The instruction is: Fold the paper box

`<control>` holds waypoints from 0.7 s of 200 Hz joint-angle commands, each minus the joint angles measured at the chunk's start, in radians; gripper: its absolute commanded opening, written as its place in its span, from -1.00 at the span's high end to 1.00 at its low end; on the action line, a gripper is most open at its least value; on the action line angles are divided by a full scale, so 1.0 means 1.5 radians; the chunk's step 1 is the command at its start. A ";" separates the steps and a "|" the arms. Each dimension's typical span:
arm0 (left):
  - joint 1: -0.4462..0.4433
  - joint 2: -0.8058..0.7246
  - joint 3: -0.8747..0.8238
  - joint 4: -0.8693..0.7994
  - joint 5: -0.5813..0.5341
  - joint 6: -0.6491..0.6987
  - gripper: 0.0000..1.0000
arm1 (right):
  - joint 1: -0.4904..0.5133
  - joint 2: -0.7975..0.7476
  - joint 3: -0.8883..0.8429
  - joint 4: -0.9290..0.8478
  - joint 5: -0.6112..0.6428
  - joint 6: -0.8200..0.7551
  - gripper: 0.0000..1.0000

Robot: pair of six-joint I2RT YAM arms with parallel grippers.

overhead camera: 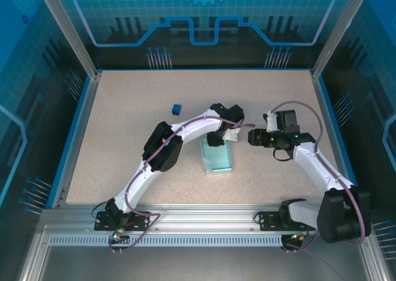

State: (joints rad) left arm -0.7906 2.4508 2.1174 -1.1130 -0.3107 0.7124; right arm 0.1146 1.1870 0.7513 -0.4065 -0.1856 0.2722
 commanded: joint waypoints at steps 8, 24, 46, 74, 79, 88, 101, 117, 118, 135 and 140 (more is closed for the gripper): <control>0.000 0.000 -0.019 0.035 0.016 0.009 0.43 | -0.020 -0.021 -0.011 0.007 -0.021 -0.005 -0.35; 0.002 -0.009 -0.015 0.025 0.034 0.011 0.33 | -0.021 -0.026 -0.014 0.005 -0.023 -0.005 -0.35; 0.009 -0.015 -0.006 0.011 0.055 0.008 0.19 | -0.022 -0.032 -0.017 0.005 -0.023 -0.006 -0.35; 0.016 -0.032 -0.001 0.007 0.099 0.003 0.05 | -0.022 -0.032 -0.025 0.011 -0.027 -0.004 -0.35; 0.016 -0.034 0.001 0.007 0.106 0.003 0.02 | -0.021 -0.031 -0.026 0.012 -0.028 -0.004 -0.35; 0.017 -0.037 0.004 0.006 0.121 0.003 -0.03 | -0.022 -0.030 -0.029 0.013 -0.029 -0.004 -0.34; 0.018 -0.037 0.012 0.005 0.138 0.002 -0.07 | -0.022 -0.029 -0.031 0.014 -0.028 -0.005 -0.34; 0.021 -0.039 0.021 0.002 0.158 0.001 -0.11 | -0.022 -0.030 -0.033 0.015 -0.028 -0.005 -0.34; 0.021 -0.039 0.021 0.002 0.160 0.001 -0.11 | -0.021 -0.030 -0.033 0.014 -0.028 -0.005 -0.34; 0.023 -0.040 0.027 -0.002 0.189 0.000 -0.12 | -0.022 -0.032 -0.034 0.014 -0.027 -0.007 -0.34; 0.024 -0.039 0.030 -0.004 0.201 0.001 -0.12 | -0.021 -0.033 -0.034 0.014 -0.027 -0.007 -0.34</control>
State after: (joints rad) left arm -0.7616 2.4355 2.1208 -1.0908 -0.1280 0.7132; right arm 0.0971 1.1515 0.7120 -0.3939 -0.2035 0.2718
